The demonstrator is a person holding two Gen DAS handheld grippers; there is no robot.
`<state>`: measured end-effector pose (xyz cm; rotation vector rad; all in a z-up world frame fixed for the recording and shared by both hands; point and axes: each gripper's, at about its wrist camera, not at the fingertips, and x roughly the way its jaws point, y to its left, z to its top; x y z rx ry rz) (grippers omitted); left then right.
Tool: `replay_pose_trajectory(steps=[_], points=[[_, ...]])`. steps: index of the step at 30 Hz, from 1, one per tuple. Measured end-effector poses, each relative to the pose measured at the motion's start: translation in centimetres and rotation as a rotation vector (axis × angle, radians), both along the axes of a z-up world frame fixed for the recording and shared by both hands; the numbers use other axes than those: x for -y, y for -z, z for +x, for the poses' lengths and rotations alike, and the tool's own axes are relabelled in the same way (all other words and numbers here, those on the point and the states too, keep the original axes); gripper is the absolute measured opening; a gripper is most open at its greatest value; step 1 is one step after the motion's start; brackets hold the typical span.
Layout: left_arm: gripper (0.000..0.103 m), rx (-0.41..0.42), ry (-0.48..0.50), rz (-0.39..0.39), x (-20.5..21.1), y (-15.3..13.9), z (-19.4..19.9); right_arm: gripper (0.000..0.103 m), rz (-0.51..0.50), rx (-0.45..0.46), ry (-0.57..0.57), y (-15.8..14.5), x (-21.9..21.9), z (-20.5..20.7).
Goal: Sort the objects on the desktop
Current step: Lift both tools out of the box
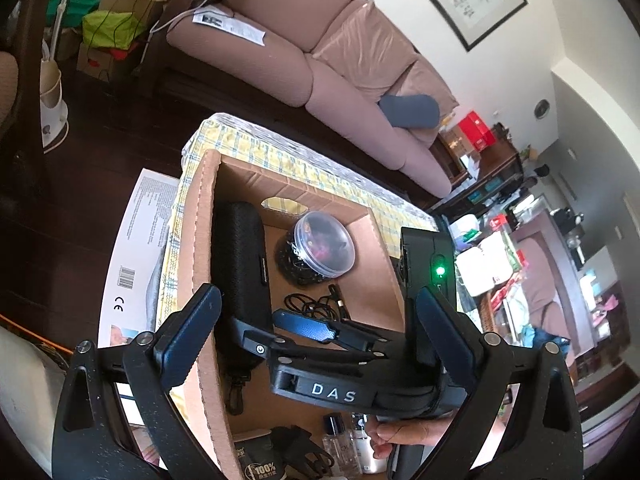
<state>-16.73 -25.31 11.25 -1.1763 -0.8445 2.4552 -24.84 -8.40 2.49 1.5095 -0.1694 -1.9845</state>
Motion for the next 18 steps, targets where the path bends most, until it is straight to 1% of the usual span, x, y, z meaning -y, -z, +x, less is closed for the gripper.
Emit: replay_pose_trajectory(steps=[2, 3, 6, 7, 11, 14, 16, 18], points=[[0.098, 0.001, 0.002, -0.007, -0.1, 0.1, 0.0, 0.064, -0.005, 0.0, -0.009, -0.3, -0.1, 0.1], [0.098, 0.002, 0.003, -0.012, -0.2, 0.1, 0.0, 0.064, -0.005, -0.005, -0.003, -0.7, -0.4, 0.3], [0.099, 0.003, 0.01, -0.026, -0.4, 0.0, 0.2, 0.064, 0.03, -0.073, 0.011, -2.9, -2.3, 1.3], [0.1, -0.002, 0.015, -0.029, -0.6, -0.1, 0.3, 0.064, 0.042, -0.099, 0.017, -3.8, -3.3, 1.8], [0.103, -0.022, 0.031, -0.055, -1.7, -0.7, 0.6, 0.067, 0.058, -0.155, 0.068, -6.5, -7.8, 3.7], [0.103, 0.001, 0.025, -0.084, -3.2, -0.4, 0.7, 0.067, 0.073, -0.172, 0.105, -7.5, -10.7, 4.9], [0.103, 0.012, 0.034, -0.077, -4.1, -0.2, 1.2, 0.068, 0.084, -0.183, 0.123, -7.9, -12.1, 5.7], [0.103, 0.007, 0.044, -0.075, -5.1, -0.2, 2.1, 0.073, 0.082, -0.196, 0.135, -8.3, -13.5, 6.6]])
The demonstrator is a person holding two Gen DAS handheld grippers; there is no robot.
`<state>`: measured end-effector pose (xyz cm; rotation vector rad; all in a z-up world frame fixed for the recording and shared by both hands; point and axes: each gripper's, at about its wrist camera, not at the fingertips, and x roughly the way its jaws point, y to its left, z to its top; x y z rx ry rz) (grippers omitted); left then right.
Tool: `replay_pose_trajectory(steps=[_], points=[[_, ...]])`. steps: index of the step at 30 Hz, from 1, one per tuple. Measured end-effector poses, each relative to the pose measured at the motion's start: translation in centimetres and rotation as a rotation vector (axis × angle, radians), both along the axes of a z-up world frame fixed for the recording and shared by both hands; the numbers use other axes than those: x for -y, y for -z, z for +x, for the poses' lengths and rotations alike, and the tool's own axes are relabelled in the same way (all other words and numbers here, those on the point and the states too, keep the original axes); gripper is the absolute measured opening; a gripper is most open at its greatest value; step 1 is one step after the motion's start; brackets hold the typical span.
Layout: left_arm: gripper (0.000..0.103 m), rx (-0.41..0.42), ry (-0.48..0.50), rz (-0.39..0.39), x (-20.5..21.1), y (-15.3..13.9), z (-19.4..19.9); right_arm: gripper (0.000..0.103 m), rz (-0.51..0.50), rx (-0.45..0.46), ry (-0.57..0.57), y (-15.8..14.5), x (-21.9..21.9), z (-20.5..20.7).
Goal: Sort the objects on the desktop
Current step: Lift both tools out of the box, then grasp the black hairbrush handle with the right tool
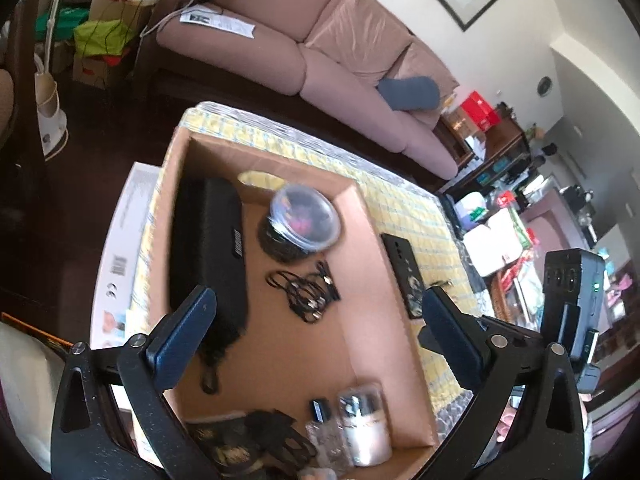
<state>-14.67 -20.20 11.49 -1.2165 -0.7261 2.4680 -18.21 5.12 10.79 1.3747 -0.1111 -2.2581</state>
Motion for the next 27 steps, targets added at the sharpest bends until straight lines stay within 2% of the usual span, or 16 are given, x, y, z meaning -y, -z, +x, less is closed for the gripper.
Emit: replay_pose_trajectory(steps=[2, 8, 12, 18, 21, 27], points=[[0.103, 0.021, 0.013, -0.028, -1.3, 0.0, 0.8, 0.089, -0.017, -0.006, 0.0, -0.1, -1.2, 1.0], [0.103, 0.048, 0.09, -0.1, -6.8, -0.7, 3.1, 0.099, -0.031, -0.044, 0.01, -0.5, -5.9, 4.1], [0.103, 0.033, 0.164, -0.147, -12.2, -1.8, 3.8, 0.102, -0.033, -0.092, 0.072, -0.6, -11.5, 5.7], [0.103, 0.032, 0.265, -0.203, -21.5, -1.8, 3.2, 0.102, 0.093, -0.136, 0.206, 1.3, -20.5, 7.0], [0.103, 0.046, 0.278, -0.216, -25.3, -1.1, 1.9, 0.102, 0.119, -0.142, 0.269, 3.1, -24.2, 7.6], [0.103, 0.084, 0.299, -0.243, -31.3, 0.8, -2.1, 0.102, 0.091, -0.133, 0.336, 6.2, -29.9, 8.3]])
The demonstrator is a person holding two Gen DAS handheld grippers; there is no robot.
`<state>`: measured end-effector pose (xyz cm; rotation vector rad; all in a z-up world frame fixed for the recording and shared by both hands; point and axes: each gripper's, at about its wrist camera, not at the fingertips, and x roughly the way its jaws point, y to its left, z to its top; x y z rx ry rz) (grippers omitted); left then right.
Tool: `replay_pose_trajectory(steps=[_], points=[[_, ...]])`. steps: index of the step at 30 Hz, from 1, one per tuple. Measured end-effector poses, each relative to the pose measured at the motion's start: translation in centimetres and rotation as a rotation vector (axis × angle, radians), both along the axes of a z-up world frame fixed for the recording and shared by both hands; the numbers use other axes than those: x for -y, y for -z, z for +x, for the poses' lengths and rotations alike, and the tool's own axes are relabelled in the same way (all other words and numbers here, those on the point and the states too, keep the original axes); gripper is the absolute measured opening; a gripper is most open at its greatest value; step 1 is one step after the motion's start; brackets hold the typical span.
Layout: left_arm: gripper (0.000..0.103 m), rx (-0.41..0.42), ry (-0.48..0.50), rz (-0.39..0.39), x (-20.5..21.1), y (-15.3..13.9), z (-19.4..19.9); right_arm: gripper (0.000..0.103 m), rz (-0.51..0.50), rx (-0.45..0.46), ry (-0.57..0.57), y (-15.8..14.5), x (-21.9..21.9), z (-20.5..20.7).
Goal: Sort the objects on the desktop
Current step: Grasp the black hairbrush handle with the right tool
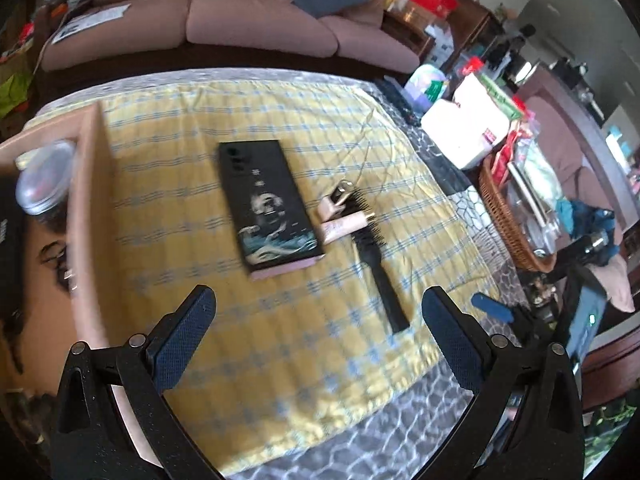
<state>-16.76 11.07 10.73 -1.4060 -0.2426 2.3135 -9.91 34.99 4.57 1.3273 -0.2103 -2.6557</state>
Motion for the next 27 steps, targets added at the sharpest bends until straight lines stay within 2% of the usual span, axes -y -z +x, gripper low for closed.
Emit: replay_pose_trajectory(steps=[3, 5, 7, 10, 15, 16, 18, 23, 27], points=[[0.103, 0.045, 0.004, 0.036, -2.1, 2.0, -1.1, 0.094, -0.007, -0.019, -0.004, 1.0, -1.0, -0.2], [0.103, 0.098, 0.0, 0.065, -3.3, 3.9, -1.5, 0.066, -0.005, -0.027, -0.029, 1.8, -0.9, -0.7], [0.103, 0.14, -0.003, 0.075, -4.2, 5.7, -1.6, 0.05, -0.002, -0.021, -0.055, 2.7, -0.5, -1.2], [0.103, 0.19, -0.007, 0.098, -5.2, 7.8, -1.8, 0.05, 0.003, 0.01, -0.088, 4.4, 0.4, -2.0], [0.099, 0.251, -0.018, 0.165, -5.2, 10.1, -1.6, 0.039, 0.069, 0.036, -0.119, 6.2, 2.0, -2.7], [0.099, 0.27, -0.025, 0.187, -5.2, 10.6, -1.4, 0.035, 0.088, 0.02, -0.114, 6.3, 2.1, -2.6], [0.098, 0.3, -0.035, 0.22, -5.1, 11.5, -1.1, 0.02, 0.109, 0.02, -0.109, 6.4, 2.3, -2.6], [0.098, 0.297, -0.03, 0.256, -5.5, 11.6, -0.4, 0.018, -0.048, 0.063, -0.063, 6.3, 0.1, -2.2], [0.098, 0.317, -0.016, 0.303, -6.3, 11.8, 0.2, 0.018, -0.311, 0.104, 0.007, 6.3, -2.4, -0.7]])
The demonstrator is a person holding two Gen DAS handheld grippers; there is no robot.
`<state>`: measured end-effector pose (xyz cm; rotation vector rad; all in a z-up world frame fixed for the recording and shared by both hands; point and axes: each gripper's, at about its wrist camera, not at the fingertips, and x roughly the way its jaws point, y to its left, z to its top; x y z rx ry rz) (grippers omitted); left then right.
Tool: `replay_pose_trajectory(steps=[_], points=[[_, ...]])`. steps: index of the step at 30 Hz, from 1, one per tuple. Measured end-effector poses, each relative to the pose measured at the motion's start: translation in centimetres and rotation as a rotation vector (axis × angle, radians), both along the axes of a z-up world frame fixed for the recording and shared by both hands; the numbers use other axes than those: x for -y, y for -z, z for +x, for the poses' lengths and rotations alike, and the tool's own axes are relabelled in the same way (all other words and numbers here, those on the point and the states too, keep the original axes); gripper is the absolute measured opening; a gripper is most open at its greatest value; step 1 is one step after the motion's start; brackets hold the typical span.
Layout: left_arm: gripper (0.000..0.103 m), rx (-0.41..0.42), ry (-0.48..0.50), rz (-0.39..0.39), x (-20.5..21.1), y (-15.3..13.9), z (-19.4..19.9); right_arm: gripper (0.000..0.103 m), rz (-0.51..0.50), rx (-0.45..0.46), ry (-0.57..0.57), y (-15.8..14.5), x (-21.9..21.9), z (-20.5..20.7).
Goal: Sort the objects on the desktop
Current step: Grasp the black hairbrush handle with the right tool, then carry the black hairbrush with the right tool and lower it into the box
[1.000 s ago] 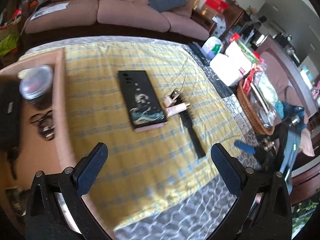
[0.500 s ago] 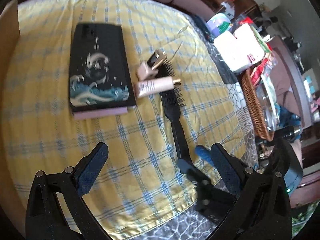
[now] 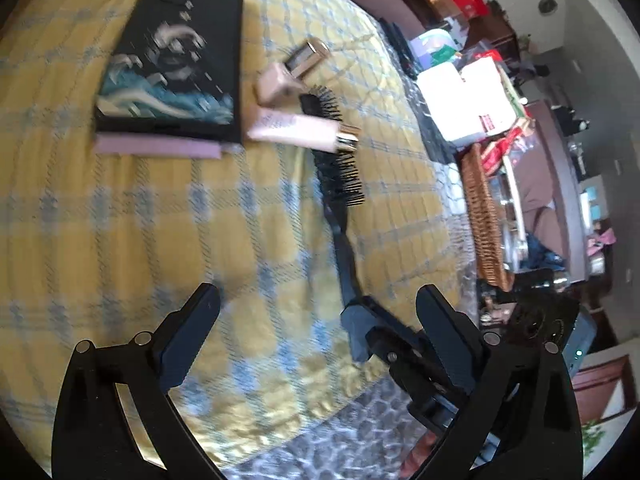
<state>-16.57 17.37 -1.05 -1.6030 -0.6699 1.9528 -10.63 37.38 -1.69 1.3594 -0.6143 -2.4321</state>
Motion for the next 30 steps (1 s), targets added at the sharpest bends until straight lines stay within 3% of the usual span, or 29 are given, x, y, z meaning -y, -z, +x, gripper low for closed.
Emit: replay_pose_trajectory(steps=[1, 4, 8, 13, 19, 25, 30], points=[[0.096, 0.009, 0.003, 0.021, -0.3, 0.1, 0.2, 0.019, -0.055, 0.006, 0.014, 0.0, -0.4, 0.4], [0.068, 0.051, 0.031, 0.079, -1.5, 0.6, 0.7, 0.019, -0.165, 0.013, 0.034, -0.5, -0.7, 1.4], [0.035, 0.055, 0.071, 0.099, -3.1, 0.6, 1.5, 0.019, -0.188, 0.002, 0.014, -1.7, 0.4, 2.2], [0.03, -0.013, 0.132, 0.085, -3.2, -2.5, 2.2, 0.019, -0.092, -0.057, 0.004, -4.2, 2.0, 3.7], [0.03, -0.096, 0.139, 0.113, -0.2, -7.8, 3.5, 0.018, -0.096, -0.168, 0.001, -8.2, 4.2, 5.8], [0.03, -0.164, 0.072, 0.13, 6.5, -12.0, 4.6, 0.018, -0.096, -0.22, -0.08, -12.1, 9.3, 6.1], [0.031, -0.18, -0.018, 0.149, 14.1, -13.4, 4.5, 0.019, -0.054, -0.236, -0.19, -14.5, 16.0, 5.1]])
